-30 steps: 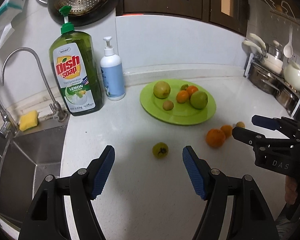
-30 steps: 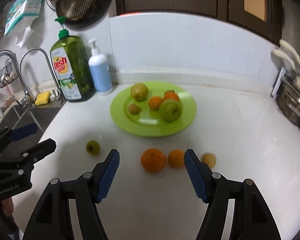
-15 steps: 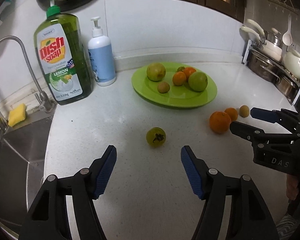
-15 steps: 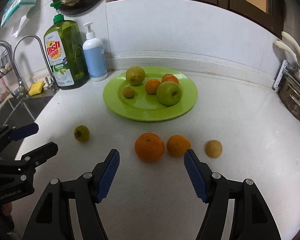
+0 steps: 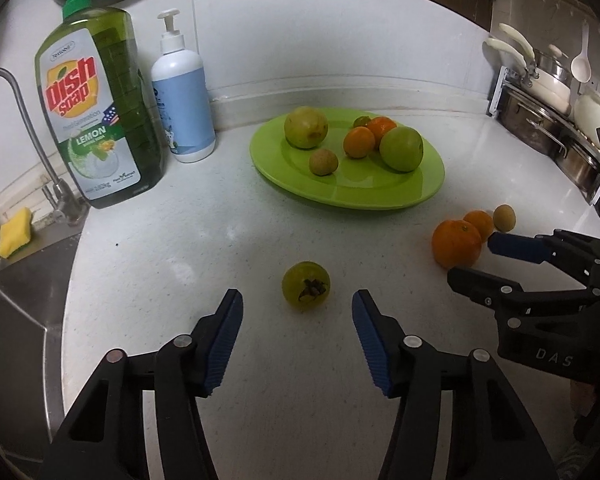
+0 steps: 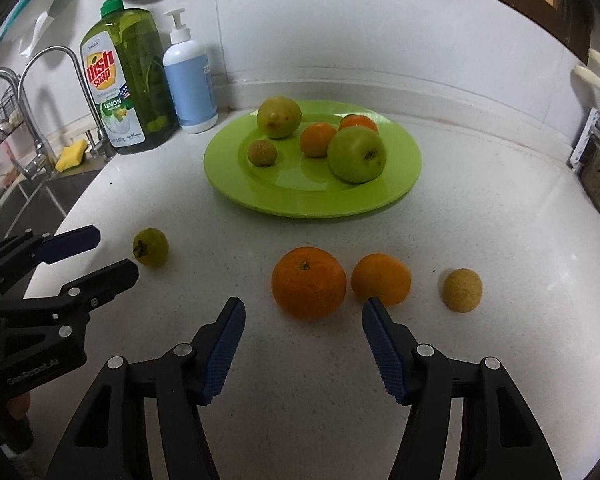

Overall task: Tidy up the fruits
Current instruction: 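Grasp the green tomato with the left gripper while the right grasps an orange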

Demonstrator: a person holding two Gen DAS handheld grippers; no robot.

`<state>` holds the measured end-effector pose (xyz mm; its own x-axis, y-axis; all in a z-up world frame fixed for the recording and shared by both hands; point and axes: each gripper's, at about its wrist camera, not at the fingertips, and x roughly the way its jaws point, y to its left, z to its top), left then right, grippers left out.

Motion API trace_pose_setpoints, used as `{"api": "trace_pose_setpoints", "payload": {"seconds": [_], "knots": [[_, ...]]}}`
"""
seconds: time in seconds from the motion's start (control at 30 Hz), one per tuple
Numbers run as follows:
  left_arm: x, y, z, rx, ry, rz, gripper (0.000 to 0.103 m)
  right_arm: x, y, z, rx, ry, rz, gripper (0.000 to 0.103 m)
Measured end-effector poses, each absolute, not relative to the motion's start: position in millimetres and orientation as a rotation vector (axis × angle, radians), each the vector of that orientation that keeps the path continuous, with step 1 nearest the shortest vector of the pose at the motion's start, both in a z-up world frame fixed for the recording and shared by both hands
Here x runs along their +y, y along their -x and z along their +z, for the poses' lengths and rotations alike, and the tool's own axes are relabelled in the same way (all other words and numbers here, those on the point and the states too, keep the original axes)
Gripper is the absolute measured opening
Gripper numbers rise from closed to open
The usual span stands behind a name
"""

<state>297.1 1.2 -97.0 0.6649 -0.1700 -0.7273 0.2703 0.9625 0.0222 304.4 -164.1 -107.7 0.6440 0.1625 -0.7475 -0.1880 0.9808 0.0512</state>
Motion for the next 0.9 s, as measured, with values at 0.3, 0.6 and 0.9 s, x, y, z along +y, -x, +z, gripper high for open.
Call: {"api": "trace_pose_setpoints", "payload": {"seconds": [0.3,0.6,0.9], "knots": [[-5.0,-308.9,-104.3,0.831,-0.12,-0.262,0.05,-163.3,-314.0,-114.5,0.873,0.025,0.219,0.057],[-5.4,-320.2,-110.0,0.858,-0.099,-0.263,0.043,-161.4,-321.2,-114.6,0.865,0.031,0.223,0.055],[-3.1,-322.7,-112.2,0.874,-0.079,-0.269,0.03,-161.2,-325.1,-113.9,0.858,0.043,0.208,0.045]]}}
